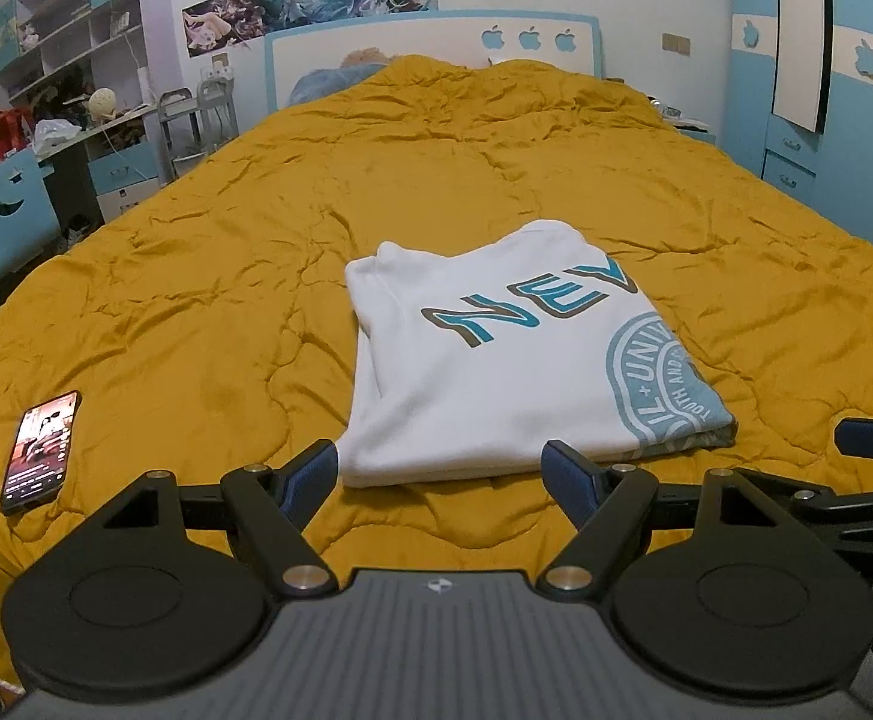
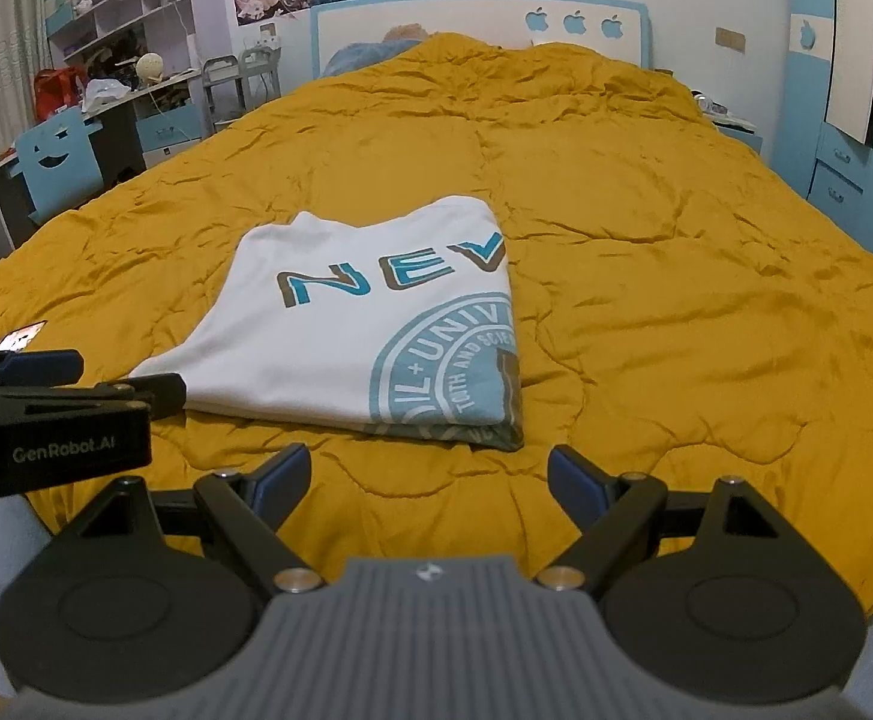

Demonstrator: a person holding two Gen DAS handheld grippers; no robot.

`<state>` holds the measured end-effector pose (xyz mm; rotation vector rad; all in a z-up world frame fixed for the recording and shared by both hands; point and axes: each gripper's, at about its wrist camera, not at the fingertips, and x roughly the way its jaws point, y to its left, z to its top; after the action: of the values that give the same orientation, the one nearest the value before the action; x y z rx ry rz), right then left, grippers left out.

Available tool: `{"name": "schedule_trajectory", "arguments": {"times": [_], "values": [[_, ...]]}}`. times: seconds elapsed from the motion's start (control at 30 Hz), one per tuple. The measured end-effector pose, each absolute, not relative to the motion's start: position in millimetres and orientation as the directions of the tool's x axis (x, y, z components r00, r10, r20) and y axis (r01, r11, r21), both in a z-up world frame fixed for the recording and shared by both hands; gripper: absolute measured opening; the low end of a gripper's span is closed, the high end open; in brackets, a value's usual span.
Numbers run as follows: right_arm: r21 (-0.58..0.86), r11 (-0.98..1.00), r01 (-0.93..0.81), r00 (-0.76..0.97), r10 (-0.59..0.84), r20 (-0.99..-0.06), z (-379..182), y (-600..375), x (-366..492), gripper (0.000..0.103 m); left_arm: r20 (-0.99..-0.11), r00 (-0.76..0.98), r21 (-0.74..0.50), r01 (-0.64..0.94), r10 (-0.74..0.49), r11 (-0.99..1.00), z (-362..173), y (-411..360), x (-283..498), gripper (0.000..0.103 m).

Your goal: Fold small clothes

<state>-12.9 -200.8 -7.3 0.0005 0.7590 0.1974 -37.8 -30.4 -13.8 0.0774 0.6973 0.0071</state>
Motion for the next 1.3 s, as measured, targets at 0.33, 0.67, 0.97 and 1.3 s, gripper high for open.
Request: {"name": "schedule_trajectory", "arguments": {"times": [0.33,0.67,0.97,1.3], "values": [[0.072,0.981,-0.178,0.707,0.178,-0.684,-6.9,-201.2,-13.3,0.082,-0.642,0.766,0.074,0.019,0.032,0.997,-13.7,-30.2,-37.7,0.091],[0.07,0.982,-0.177,0.707,0.177,-0.685,-7.4,-200.5,-13.2,0.082,-0.643,0.765,0.075,0.02,0.033,0.997,-14.1,-30.2,-38.6,0.091],[0.07,0.982,-0.176,0.708,0.176,-0.684,-9.0,-198.9,-13.8,0.082,-0.643,0.765,0.076,0.02,0.034,0.997,-14.0,-30.1,-38.8,0.091],[0.071,0.982,-0.176,0.708,0.176,-0.684,-9.3,-199.0,-13.5,0.082,-0.646,0.762,0.077,0.02,0.035,0.997,-14.8,-28.6,-40.2,0.091]]}}
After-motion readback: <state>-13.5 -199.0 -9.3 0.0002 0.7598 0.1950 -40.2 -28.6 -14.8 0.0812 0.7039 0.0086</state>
